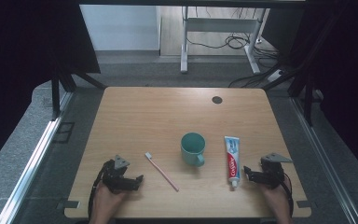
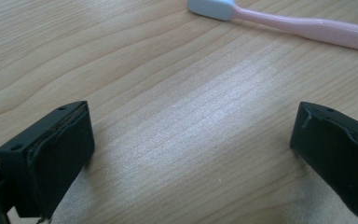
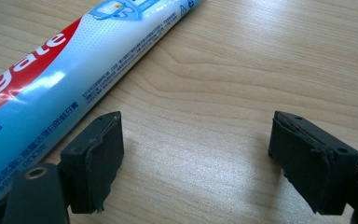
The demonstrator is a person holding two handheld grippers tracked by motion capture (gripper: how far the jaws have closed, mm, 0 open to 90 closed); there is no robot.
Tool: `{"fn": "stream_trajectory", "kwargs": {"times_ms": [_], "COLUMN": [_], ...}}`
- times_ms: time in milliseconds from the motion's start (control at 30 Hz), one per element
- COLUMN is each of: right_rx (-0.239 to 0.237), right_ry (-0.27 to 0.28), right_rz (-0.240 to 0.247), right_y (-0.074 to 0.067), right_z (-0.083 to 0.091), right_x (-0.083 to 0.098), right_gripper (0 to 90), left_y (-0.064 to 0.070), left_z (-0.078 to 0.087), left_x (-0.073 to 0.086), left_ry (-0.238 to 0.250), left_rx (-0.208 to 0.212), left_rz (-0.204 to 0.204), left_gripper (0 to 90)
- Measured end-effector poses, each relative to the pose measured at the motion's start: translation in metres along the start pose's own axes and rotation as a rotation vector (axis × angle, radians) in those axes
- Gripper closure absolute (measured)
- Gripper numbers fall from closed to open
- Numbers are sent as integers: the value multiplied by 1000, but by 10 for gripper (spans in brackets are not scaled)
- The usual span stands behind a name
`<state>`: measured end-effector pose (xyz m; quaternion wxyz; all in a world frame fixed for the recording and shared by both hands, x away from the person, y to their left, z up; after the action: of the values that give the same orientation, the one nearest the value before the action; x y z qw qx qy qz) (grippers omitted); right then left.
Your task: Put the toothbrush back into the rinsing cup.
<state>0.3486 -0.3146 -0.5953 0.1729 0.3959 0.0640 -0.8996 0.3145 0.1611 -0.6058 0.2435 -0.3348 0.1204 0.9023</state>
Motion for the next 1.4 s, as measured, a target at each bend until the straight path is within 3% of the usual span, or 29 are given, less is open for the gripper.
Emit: {"fn": "stream_trajectory", "kwargs": {"times_ms": [800,1000,1400], "right_rx": [0,0,-6], "right_ry": [0,0,2], "right_rz": [-2,-3,-11], "right_y": [0,0,0], "right_z": [1,1,1], "right_x": [0,0,0], "right_gripper": [178,178,179], "left_y": [-2,-1,4], "left_z": [1,4,7], "left_x": [-1,-3,-6], "left_ry": [12,26,11], "left_rx": [-19,-9,23], "left_rz": [19,4,-10], "left_gripper": [34,157,291]}}
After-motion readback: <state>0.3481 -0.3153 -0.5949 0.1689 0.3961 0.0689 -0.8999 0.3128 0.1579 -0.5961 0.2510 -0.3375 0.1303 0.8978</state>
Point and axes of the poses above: each handheld gripper's, and its own axes: z roughly backward along the jaws, x roughly out of its underside, y roughly to its right, the point moved 8 cm from there along -z, roughly forward along the jaws, and after that the axes turned 2 degrees about x, right-handed, at the moved point
